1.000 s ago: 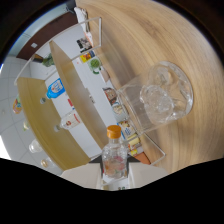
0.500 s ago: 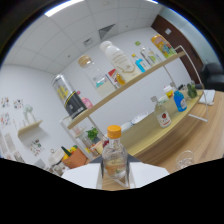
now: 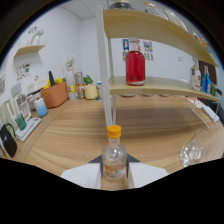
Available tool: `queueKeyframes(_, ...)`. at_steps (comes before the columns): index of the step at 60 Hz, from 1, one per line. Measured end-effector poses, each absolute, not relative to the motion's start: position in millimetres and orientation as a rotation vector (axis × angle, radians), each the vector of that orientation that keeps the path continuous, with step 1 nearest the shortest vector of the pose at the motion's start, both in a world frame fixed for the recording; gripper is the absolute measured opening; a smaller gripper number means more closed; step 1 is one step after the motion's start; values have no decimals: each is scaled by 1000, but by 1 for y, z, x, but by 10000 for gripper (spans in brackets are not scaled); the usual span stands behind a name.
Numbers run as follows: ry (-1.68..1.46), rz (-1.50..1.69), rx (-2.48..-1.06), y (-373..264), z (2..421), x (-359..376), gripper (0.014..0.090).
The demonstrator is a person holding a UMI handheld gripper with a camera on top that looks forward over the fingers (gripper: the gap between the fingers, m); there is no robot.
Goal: Make me a cup of Mount Fuji.
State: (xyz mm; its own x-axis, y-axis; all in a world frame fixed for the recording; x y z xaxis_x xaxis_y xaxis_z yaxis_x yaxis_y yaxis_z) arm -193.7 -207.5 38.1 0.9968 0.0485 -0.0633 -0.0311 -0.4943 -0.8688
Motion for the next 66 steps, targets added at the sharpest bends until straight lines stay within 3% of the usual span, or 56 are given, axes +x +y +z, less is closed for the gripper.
queueKeyframes(18,-2,95,-2220,-215,7,-200,357)
queueKeyframes(34,-55,61,-2223,-224,6,-201,370)
queueKeyframes(42,-95,126,-2242,-234,9,-210,550)
queueKeyframes(47,-134,161,-2226,-241,24,-213,857)
queueKeyframes(66,-192,104,-2011,-274,133,-141,863)
